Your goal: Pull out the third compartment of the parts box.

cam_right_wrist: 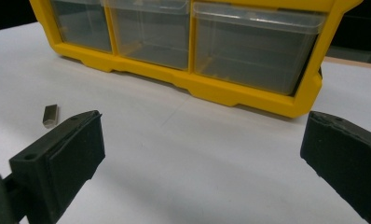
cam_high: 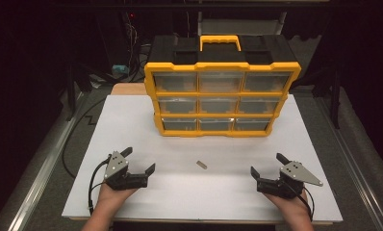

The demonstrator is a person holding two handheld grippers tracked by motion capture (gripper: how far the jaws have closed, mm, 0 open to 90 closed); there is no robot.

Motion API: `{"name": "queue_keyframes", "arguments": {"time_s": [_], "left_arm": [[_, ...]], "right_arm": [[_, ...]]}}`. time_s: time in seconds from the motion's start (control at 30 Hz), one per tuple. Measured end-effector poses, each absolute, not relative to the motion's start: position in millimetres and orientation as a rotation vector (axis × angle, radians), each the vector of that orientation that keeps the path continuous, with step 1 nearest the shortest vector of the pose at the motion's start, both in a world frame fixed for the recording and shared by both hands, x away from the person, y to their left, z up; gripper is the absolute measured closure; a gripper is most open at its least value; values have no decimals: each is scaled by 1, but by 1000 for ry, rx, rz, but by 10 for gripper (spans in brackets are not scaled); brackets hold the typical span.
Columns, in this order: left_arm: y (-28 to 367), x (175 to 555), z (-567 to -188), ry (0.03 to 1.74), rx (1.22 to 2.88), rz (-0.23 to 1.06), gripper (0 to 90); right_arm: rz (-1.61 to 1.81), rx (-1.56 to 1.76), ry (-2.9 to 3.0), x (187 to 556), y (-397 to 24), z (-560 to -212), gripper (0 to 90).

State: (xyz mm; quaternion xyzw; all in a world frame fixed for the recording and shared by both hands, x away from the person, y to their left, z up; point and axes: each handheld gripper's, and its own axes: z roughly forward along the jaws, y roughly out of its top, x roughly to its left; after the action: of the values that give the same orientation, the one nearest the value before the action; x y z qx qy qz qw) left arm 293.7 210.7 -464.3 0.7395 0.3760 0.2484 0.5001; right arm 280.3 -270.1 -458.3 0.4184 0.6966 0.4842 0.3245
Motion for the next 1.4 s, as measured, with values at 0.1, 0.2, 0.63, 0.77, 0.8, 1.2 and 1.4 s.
{"name": "queue_keyframes", "arguments": {"time_s": [0.1,0.2,0.63,0.77,0.8,1.2,1.4], "left_arm": [[212,294,-466,928,1792,593,3],[212,294,-467,954,1794,582,3],[205,292,-469,907,1802,565,2],[208,290,-469,919,1783,554,3],[208,290,-469,919,1783,554,2],[210,289,-469,935,1786,568,2],[213,293,-469,944,1777,572,2]], "right_arm": [[1303,1090,1825,282,-271,-457,1],[1311,1096,1824,284,-271,-458,1],[1269,1104,1780,282,-268,-454,1],[1283,1080,1770,288,-265,-451,1],[1283,1080,1770,288,-265,-451,1],[1252,1078,1805,325,-252,-454,1],[1205,1105,1793,349,-247,-455,2]]}}
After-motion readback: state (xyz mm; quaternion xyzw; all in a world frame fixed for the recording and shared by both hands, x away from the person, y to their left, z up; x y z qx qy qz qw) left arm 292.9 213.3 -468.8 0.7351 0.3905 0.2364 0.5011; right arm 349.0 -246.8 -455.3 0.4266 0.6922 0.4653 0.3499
